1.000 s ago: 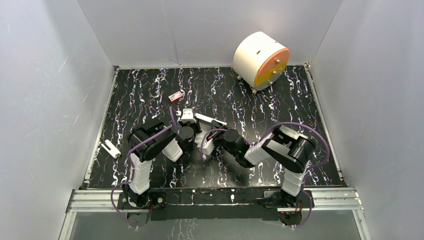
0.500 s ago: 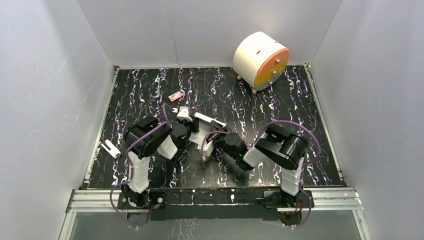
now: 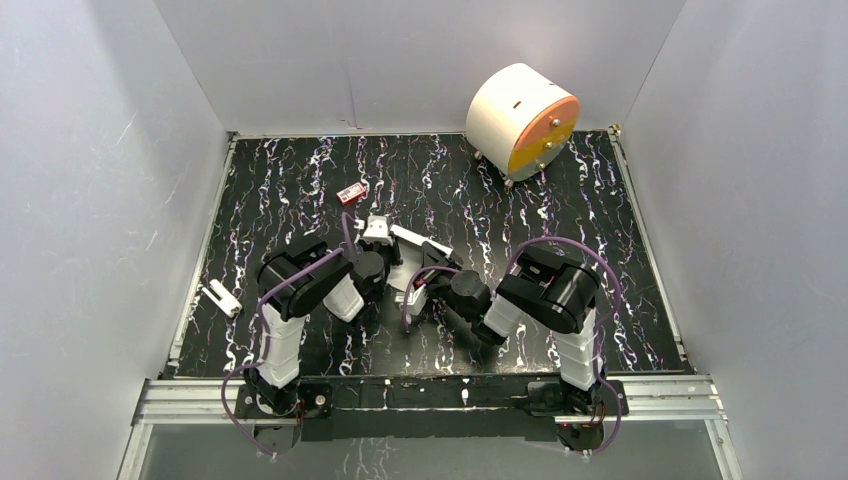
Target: Fold the paper box
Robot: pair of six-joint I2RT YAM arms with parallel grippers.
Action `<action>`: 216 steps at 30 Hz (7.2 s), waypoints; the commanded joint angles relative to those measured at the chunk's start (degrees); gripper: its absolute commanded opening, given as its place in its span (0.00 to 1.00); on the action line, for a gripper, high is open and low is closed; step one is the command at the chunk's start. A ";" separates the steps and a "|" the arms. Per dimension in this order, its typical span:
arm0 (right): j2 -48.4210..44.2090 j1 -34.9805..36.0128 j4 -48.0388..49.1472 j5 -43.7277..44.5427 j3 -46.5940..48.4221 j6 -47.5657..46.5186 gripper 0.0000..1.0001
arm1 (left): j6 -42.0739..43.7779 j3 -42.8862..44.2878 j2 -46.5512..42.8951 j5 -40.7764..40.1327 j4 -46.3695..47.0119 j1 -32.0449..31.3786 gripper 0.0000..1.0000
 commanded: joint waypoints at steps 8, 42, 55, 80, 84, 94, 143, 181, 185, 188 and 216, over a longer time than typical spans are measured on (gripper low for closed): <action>1.11 0.63 -0.63 -0.29 -2.25 2.56 0.00 | 5.78 6.35 0.84 -25.74 -1.83 -0.79 0.00; 1.28 -0.56 1.45 -1.24 -2.10 5.36 0.00 | 4.87 -5.25 -1.02 -5.32 13.37 1.25 0.34; 1.20 -1.27 1.60 -1.80 -2.10 5.61 0.00 | 6.08 -10.89 -6.96 2.99 13.49 5.10 0.49; -12.66 -1.61 -15.06 -2.20 -1.21 18.59 0.61 | -17.96 -9.37 -31.49 17.06 -21.07 15.39 0.68; -18.14 -1.46 -23.84 -2.15 0.18 25.30 0.70 | -20.41 -3.29 -34.10 19.08 -36.35 16.57 0.69; -34.57 -1.75 -45.62 -3.80 4.67 49.35 0.75 | -22.60 7.67 -35.63 26.79 -57.14 17.47 0.70; -26.19 -21.80 -8.41 -18.58 -14.44 97.86 0.56 | -38.31 3.85 -41.06 27.34 -58.72 10.12 0.63; -8.41 -22.20 15.33 -24.50 -15.19 96.04 0.00 | -59.58 6.64 -18.14 19.58 -31.78 -5.76 0.53; -8.51 -21.60 14.91 -23.56 -15.11 94.94 0.00 | -60.00 7.25 -16.66 19.21 -31.58 -5.89 0.47; -8.47 -21.00 14.24 -23.02 -14.81 94.19 0.00 | -60.03 8.07 -15.57 19.71 -31.23 -5.88 0.41; -10.39 -20.01 10.26 -22.50 -14.23 92.53 0.00 | -30.24 5.56 -14.85 24.59 -30.44 -5.98 0.09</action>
